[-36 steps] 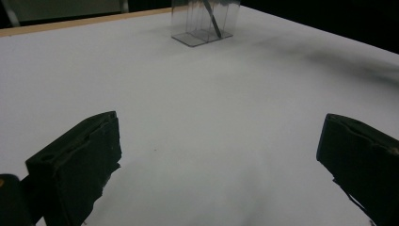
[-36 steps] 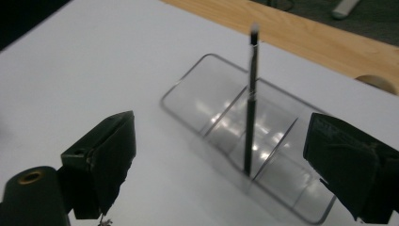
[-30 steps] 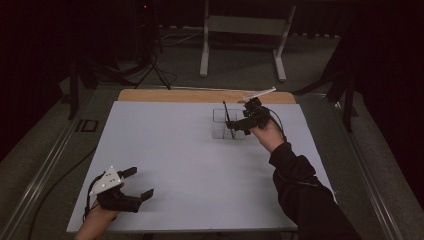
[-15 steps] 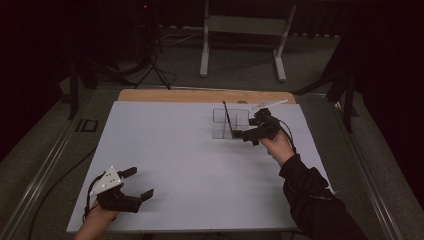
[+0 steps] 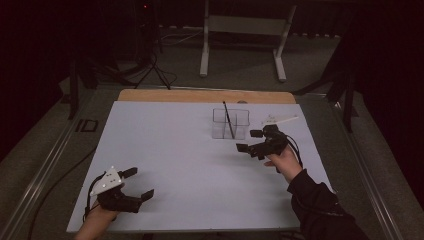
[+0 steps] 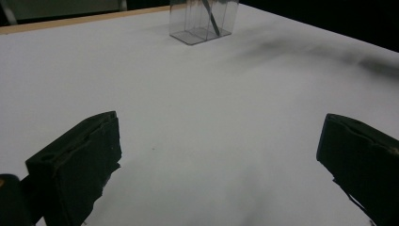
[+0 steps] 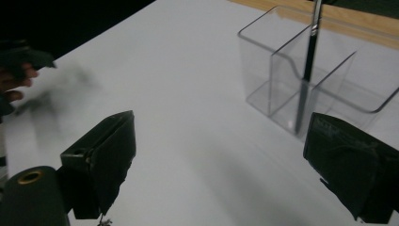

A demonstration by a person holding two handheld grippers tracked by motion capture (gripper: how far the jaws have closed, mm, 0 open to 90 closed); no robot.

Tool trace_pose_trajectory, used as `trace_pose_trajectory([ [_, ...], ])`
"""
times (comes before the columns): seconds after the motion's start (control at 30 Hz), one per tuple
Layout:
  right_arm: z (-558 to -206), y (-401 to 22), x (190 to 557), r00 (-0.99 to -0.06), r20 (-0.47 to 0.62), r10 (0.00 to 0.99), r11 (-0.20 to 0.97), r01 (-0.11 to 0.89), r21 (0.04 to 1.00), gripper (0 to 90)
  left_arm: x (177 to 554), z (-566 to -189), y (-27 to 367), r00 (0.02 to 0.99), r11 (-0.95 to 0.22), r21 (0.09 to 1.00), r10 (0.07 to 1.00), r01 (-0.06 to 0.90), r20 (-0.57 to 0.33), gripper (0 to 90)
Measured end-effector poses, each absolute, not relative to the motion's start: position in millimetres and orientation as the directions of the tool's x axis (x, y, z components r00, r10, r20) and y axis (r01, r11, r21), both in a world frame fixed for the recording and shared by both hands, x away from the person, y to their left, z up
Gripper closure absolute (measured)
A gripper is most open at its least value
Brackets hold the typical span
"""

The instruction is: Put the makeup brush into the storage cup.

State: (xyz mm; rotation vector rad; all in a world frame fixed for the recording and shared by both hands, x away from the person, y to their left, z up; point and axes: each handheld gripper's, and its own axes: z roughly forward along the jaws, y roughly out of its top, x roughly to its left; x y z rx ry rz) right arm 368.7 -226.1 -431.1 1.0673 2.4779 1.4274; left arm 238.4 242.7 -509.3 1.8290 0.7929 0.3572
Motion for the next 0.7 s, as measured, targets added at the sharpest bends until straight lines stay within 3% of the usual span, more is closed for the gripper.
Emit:
trace_pose_trajectory([
  [0.7,-469.7,-255.8,330.5,-0.809,0.216,0.547,0.341,0.451,0.825,9.9,238.9,-509.7,242.3,0.733,-0.217,0.91,0.668,0.353,-0.125,1.4],
])
